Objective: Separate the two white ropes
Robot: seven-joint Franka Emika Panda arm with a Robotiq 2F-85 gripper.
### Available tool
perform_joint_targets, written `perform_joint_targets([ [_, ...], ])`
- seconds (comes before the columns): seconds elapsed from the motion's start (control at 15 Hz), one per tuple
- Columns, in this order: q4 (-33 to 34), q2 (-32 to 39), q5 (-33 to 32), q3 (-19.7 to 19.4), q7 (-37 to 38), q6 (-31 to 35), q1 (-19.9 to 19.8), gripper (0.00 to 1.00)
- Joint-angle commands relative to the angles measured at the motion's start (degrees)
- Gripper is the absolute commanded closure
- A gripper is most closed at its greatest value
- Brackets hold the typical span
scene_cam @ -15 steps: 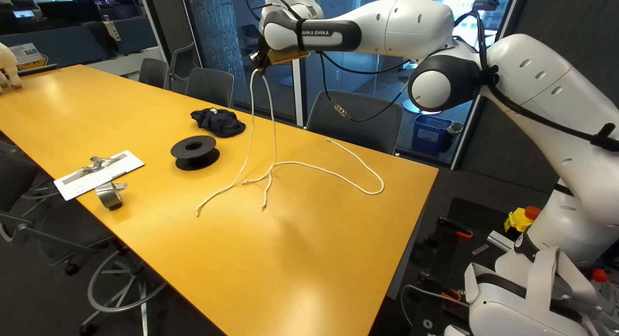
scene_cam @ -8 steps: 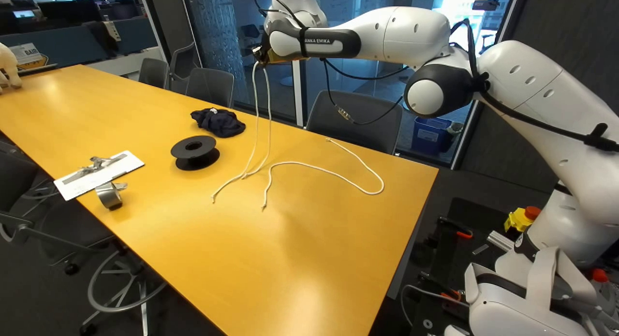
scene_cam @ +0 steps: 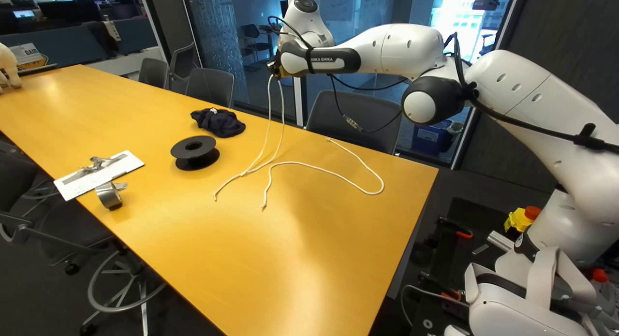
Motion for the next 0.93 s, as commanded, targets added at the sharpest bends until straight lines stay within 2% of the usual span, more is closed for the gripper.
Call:
perform_joint_targets([
  [0.0, 1.8, 1.8, 2.1, 1.7, -1.2, -2.8, -2.1, 0.99],
  [0.53, 1.4, 5.3, 4.4, 5.2, -3.3, -9.6, -4.6, 0.99],
  [0.87, 1.4, 8.0, 4.6, 5.6, -3.4, -12.3, -5.9, 0.99],
])
